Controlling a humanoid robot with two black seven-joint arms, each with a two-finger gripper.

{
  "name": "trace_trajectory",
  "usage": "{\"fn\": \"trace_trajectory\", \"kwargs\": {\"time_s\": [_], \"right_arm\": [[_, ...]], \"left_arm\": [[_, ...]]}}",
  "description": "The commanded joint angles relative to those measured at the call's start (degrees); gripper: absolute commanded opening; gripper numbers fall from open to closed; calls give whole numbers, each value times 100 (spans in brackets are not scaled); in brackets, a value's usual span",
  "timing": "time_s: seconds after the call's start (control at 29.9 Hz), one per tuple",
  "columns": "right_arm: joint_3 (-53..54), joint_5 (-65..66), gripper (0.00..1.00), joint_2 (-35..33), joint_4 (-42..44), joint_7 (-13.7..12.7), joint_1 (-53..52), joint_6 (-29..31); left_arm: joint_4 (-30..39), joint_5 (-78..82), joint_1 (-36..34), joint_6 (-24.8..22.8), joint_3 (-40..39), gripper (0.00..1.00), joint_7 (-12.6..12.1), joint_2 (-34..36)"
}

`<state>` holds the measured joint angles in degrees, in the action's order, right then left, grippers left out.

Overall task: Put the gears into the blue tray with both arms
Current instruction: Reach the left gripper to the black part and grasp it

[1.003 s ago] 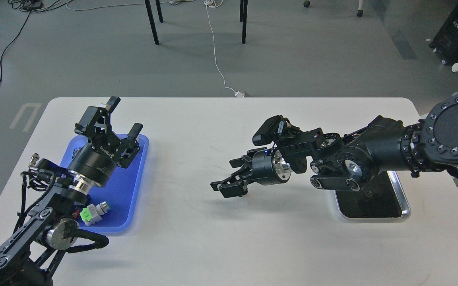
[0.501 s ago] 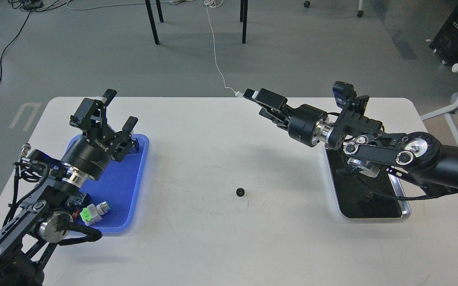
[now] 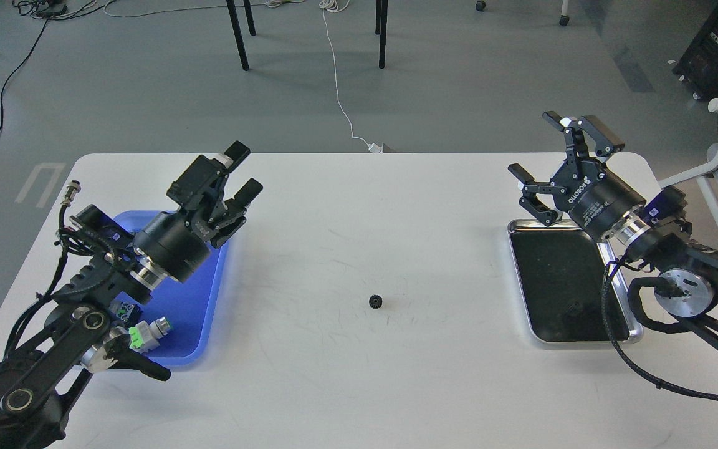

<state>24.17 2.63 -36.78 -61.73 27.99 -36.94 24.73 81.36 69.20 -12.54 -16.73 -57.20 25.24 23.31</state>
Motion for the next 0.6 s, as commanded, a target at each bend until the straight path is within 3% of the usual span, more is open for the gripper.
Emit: {"fn": "trace_trajectory", "kwargs": {"time_s": [0.0,0.17,0.33,0.43,0.57], "right_arm": [[324,-157,97,-31,160,1,327,181],[387,-245,97,47,556,1,433,327],[431,-245,98,100,627,1,442,327],[448,-245,98,83,636,1,450,327],[475,-245,98,56,662,1,450,327]], "left_arm": [[196,1399,-502,3,848,98,156,103],[47,3508,-1775,-5,2157,98,262,77],[-848,5258,-3516,-14,3934,98,276,-440],[-1560,5580,-3817,38,4234,97,276,-749],[-2018,5580,-3984,30,4331,96,276,-1118]]}}
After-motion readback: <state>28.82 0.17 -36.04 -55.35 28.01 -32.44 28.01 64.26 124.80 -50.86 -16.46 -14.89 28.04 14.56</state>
